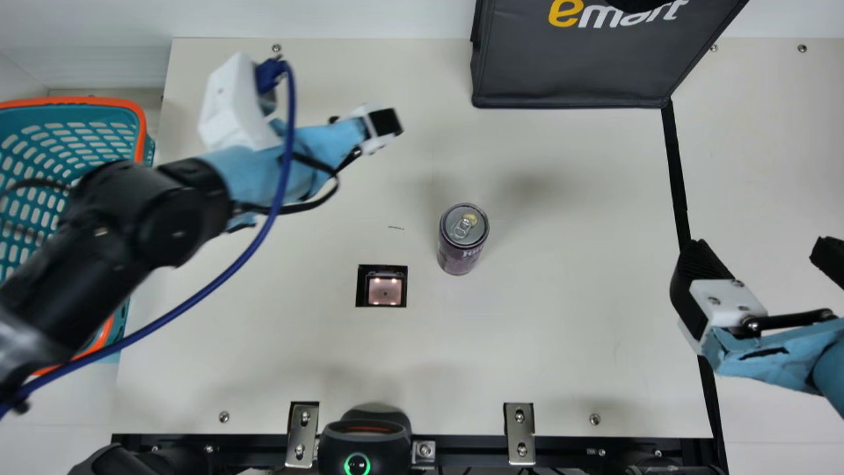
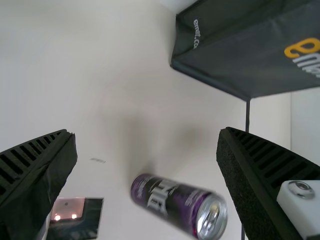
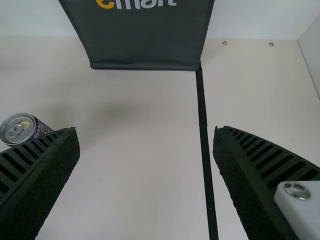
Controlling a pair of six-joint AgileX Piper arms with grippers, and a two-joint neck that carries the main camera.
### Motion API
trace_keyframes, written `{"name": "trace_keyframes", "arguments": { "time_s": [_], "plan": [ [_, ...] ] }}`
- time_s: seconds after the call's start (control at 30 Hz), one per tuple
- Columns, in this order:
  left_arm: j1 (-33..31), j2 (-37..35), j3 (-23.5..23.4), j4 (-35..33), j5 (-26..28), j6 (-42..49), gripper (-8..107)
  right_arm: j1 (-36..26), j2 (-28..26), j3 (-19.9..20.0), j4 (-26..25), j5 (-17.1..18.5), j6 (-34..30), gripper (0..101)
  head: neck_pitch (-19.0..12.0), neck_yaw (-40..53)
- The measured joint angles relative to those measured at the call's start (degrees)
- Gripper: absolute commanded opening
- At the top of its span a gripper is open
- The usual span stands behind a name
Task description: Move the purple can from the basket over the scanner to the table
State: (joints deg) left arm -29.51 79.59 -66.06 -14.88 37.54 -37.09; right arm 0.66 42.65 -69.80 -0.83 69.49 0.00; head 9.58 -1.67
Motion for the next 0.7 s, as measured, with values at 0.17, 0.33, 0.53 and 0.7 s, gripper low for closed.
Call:
{"name": "trace_keyframes", "arguments": {
  "time_s": [0.17,0.33,0.53,0.7],
  "plan": [
    [9.05,-8.22,3.63,-11.01,6.97,18.06,90,0.00,0.00,0.00,0.00,0.00,0.00,95,0.09,0.00],
    [20.02,-14.57,3.24,-15.06,15.66,33.19,90,0.00,0.00,0.00,0.00,0.00,0.00,95,0.09,0.00],
    [32.00,-19.28,1.14,-9.63,22.74,44.79,90,0.00,0.00,0.00,0.00,0.00,0.00,95,0.09,0.00],
    [39.92,-22.66,-0.51,-0.70,23.30,47.42,90,0.00,0.00,0.00,0.00,0.00,0.00,95,0.00,0.00]
  ]
}}
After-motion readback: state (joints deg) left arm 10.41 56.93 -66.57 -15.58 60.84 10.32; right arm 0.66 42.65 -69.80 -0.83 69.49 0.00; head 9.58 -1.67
